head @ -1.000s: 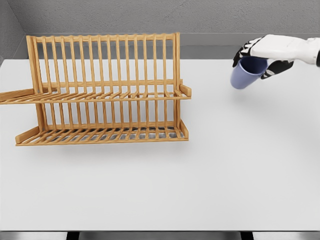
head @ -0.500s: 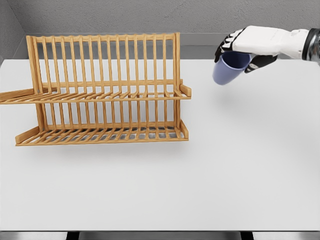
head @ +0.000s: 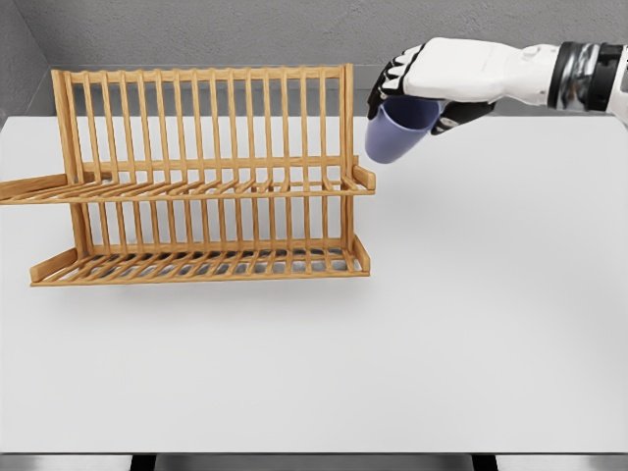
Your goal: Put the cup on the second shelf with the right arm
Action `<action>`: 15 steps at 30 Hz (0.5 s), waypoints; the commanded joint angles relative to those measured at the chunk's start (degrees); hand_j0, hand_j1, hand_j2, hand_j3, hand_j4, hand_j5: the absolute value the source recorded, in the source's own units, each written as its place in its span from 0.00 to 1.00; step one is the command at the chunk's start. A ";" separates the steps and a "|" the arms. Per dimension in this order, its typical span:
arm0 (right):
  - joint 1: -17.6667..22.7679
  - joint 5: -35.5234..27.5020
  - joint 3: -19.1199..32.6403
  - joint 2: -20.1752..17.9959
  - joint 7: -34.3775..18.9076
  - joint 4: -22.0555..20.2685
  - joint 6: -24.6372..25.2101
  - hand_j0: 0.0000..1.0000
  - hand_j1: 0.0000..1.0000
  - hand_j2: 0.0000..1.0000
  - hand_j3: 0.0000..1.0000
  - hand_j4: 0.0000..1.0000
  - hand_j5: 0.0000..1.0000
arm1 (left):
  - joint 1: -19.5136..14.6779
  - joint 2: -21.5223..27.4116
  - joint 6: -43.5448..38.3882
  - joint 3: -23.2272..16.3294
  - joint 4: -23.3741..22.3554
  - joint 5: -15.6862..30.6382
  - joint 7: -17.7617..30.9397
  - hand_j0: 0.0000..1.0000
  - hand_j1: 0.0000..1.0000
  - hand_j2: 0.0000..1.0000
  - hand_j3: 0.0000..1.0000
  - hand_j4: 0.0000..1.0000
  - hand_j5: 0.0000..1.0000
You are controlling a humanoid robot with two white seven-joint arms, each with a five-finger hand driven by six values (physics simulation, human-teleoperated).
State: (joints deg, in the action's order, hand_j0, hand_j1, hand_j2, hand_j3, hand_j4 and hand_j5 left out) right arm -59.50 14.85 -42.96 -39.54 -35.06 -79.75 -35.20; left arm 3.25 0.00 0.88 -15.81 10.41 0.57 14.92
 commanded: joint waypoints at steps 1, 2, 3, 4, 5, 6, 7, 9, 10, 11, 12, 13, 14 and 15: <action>0.00 -0.35 -0.02 0.61 0.06 -1.19 0.20 0.67 0.67 0.67 0.67 0.67 0.67 | 0.00 0.00 0.00 -0.01 0.05 0.05 0.02 1.00 1.00 1.00 1.00 1.00 1.00; -0.09 -0.35 -0.19 0.78 0.06 -1.72 0.20 0.67 0.67 0.67 0.67 0.67 0.67 | 0.00 0.00 0.00 -0.01 0.05 0.05 0.02 1.00 1.00 1.00 1.00 1.00 1.00; -0.09 -0.35 -0.28 0.78 0.06 -2.07 0.20 0.67 0.67 0.67 0.67 0.67 0.67 | 0.00 0.00 0.00 -0.01 0.05 0.05 0.02 1.00 1.00 1.00 1.00 1.00 1.00; -0.09 -0.35 -0.37 0.87 0.06 -2.69 0.20 0.67 0.67 0.67 0.67 0.67 0.67 | 0.00 0.00 0.00 -0.01 0.05 0.05 0.02 1.00 1.00 1.00 1.00 1.00 1.00; -0.09 -0.27 -0.45 1.05 0.06 -3.39 0.20 0.67 0.67 0.67 0.67 0.67 0.67 | 0.00 0.00 0.00 -0.01 0.05 0.05 0.02 1.00 1.00 1.00 1.00 1.00 1.00; -0.09 -0.27 -0.45 1.05 0.06 -4.09 0.20 0.67 0.67 0.67 0.67 0.67 0.67 | 0.00 0.00 0.00 -0.01 0.05 0.05 0.02 1.00 1.00 1.00 1.00 1.00 1.00; -0.09 -0.26 -0.54 1.13 0.06 -4.27 0.20 0.67 0.67 0.67 0.67 0.67 0.67 | 0.00 0.00 0.00 -0.01 -0.04 0.05 0.02 1.00 1.00 1.00 1.00 1.00 1.00; -0.09 -0.26 -1.24 1.31 0.06 -5.24 0.20 0.67 0.67 0.67 0.67 0.67 0.67 | 0.00 0.00 0.00 -0.01 -0.04 0.05 0.02 1.00 1.00 1.00 1.00 1.00 1.00; -0.09 -0.26 -1.33 1.31 0.06 -5.85 0.20 0.67 0.67 0.67 0.67 0.67 0.67 | 0.00 0.00 0.00 -0.01 -0.04 0.05 0.02 1.00 1.00 1.00 1.00 1.00 1.00; -0.09 -0.27 -1.42 1.31 0.06 -6.29 0.20 0.67 0.67 0.67 0.67 0.67 0.67 | 0.00 0.00 0.00 -0.01 0.05 0.05 0.02 1.00 1.00 1.00 1.00 1.00 1.00; -0.09 -0.26 -1.42 1.31 0.06 -6.47 0.20 0.67 0.67 0.67 0.67 0.67 0.67 | 0.00 0.00 0.00 -0.01 0.05 0.05 0.02 1.00 1.00 1.00 1.00 1.00 1.00; -0.09 -0.26 -1.77 1.31 0.06 -6.64 0.20 0.67 0.67 0.67 0.67 0.67 0.67 | 0.00 0.00 0.00 -0.01 0.05 0.05 0.02 1.00 1.00 1.00 1.00 1.00 1.00; -0.09 -0.26 -1.86 1.31 0.06 -6.73 0.20 0.67 0.67 0.67 0.67 0.67 0.67 | 0.00 0.00 0.00 -0.01 -0.04 0.05 0.02 1.00 1.00 1.00 1.00 1.00 1.00; -0.09 -0.26 -1.95 1.40 0.06 -6.73 0.20 0.67 0.67 0.67 0.67 0.67 0.67 | 0.00 0.00 0.00 -0.01 0.05 0.05 0.02 1.00 1.00 1.00 1.00 1.00 1.00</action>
State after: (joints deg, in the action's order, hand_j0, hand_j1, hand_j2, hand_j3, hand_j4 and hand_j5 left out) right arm -59.59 14.93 -44.70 -38.16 -34.97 -86.06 -35.18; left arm 3.25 0.00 0.88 -15.81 10.42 0.57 14.92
